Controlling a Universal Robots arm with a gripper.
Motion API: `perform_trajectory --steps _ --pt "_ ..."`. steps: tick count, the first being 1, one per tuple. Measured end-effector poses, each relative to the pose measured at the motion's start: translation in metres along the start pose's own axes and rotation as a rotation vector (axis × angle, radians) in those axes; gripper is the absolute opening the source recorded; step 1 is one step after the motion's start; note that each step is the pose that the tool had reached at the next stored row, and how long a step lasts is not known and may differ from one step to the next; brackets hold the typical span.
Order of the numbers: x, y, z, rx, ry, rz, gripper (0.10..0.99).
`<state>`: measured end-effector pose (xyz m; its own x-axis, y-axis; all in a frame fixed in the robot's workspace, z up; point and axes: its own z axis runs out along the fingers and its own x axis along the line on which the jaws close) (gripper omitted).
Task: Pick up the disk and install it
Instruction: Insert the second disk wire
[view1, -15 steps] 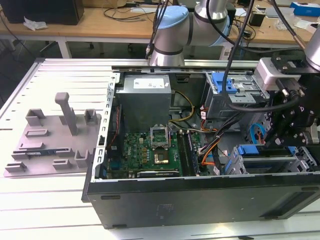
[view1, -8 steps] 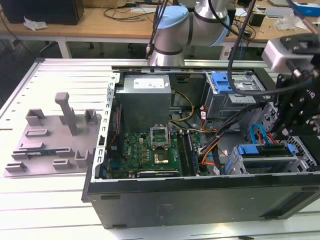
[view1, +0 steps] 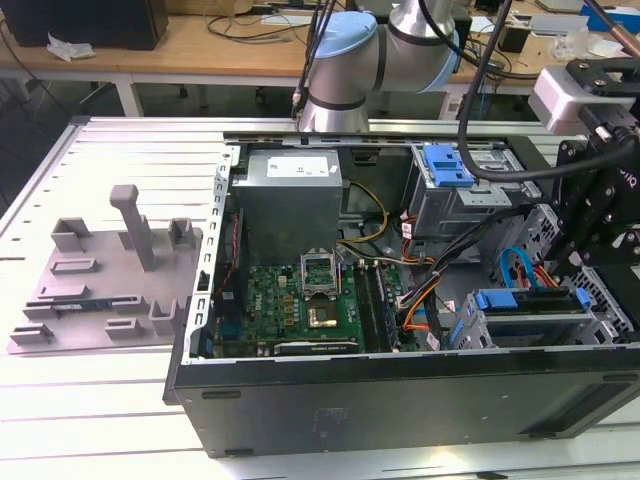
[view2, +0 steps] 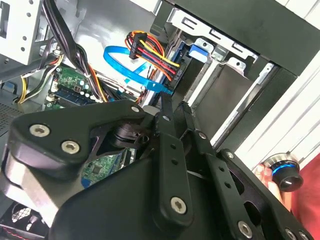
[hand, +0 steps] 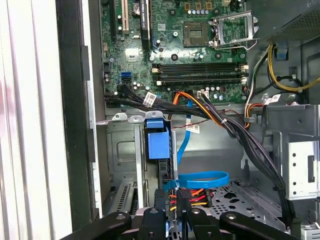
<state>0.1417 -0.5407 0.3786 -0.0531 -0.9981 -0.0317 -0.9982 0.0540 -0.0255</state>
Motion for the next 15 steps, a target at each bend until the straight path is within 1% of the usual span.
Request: perform_trajectory --steps 3,4,5,6,7,15 --pt "0.0000 0.0000 0.0000 0.000 0.0000 0.000 0.239" --pt "0.0000 0.0000 0.0000 0.000 0.0000 0.000 0.224" --pt "0.0000 0.0000 0.0000 0.000 0.0000 0.000 0.157" --pt "0.0000 0.0000 0.0000 0.000 0.0000 -0.001 0.157" --pt "0.0000 0.0000 0.0000 0.000 0.0000 -0.001 0.106" --pt "0.0000 0.0000 0.0000 0.000 -0.0001 -0.002 0.106"
